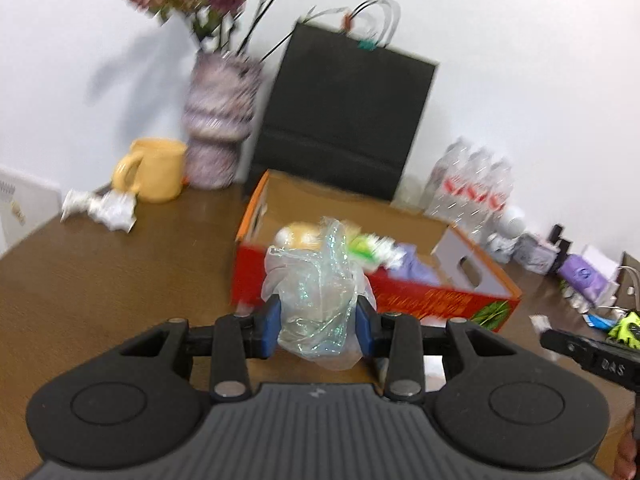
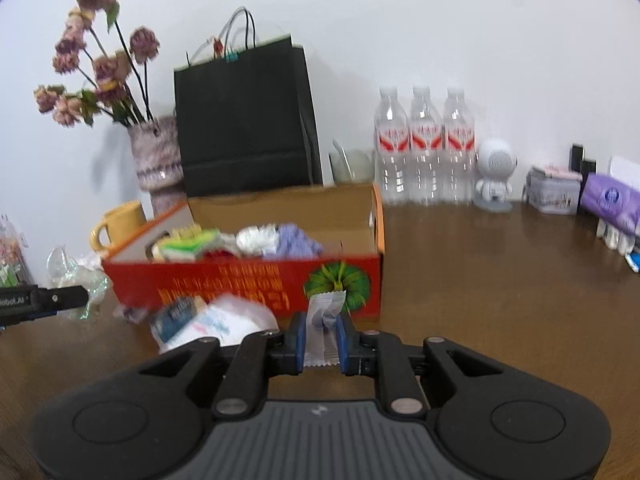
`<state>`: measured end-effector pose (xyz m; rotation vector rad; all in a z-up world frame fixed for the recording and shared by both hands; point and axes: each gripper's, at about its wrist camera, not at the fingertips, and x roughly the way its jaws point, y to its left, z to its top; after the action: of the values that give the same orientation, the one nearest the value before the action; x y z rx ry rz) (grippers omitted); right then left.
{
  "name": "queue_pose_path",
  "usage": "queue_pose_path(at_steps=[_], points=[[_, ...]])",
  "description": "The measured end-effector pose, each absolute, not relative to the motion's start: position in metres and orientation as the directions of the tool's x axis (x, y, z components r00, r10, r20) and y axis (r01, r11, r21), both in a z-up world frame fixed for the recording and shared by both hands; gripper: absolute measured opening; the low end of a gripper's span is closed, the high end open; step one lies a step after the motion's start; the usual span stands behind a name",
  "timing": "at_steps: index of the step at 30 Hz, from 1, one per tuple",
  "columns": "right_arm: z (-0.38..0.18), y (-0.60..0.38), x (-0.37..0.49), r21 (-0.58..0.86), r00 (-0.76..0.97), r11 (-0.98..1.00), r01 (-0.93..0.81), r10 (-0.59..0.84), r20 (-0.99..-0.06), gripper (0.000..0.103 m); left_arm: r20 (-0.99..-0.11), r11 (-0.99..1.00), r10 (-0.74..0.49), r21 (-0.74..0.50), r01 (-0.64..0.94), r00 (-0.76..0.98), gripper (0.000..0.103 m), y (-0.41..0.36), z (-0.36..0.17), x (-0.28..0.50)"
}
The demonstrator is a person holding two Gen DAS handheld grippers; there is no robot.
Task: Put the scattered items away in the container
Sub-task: 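Grasp the clear plastic bag with the left tool while the right tool grasps a small white packet, then drop the plastic bag into the box with the left tool while the right tool drops the packet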
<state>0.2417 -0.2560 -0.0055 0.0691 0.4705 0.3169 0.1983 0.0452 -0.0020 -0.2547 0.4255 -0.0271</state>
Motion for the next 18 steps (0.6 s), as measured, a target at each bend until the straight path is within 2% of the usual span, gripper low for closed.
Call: queue_pose_path(at_steps=[5, 9, 18], points=[[0.029, -0.247, 0.256, 0.146, 0.859, 0.939, -0.311, 0.344, -0.380, 0.015, -0.334, 0.978, -0.096, -0.206, 0.027, 0.938, 0.038, 0.032, 0.032, 0.212], [0.049, -0.234, 0.274, 0.167, 0.864, 0.930, -0.328, 0.367, -0.346, 0.015, -0.301, 0.975, -0.114, -0.215, 0.050, 0.947, 0.038, 0.025, 0.046, 0.231], [0.053, -0.198, 0.328, 0.155, 0.841, 0.917, -0.367, 0.398, -0.366, 0.015, -0.332, 0.963, -0.131, -0.267, 0.040, 0.934, 0.039, 0.026, 0.030, 0.295]])
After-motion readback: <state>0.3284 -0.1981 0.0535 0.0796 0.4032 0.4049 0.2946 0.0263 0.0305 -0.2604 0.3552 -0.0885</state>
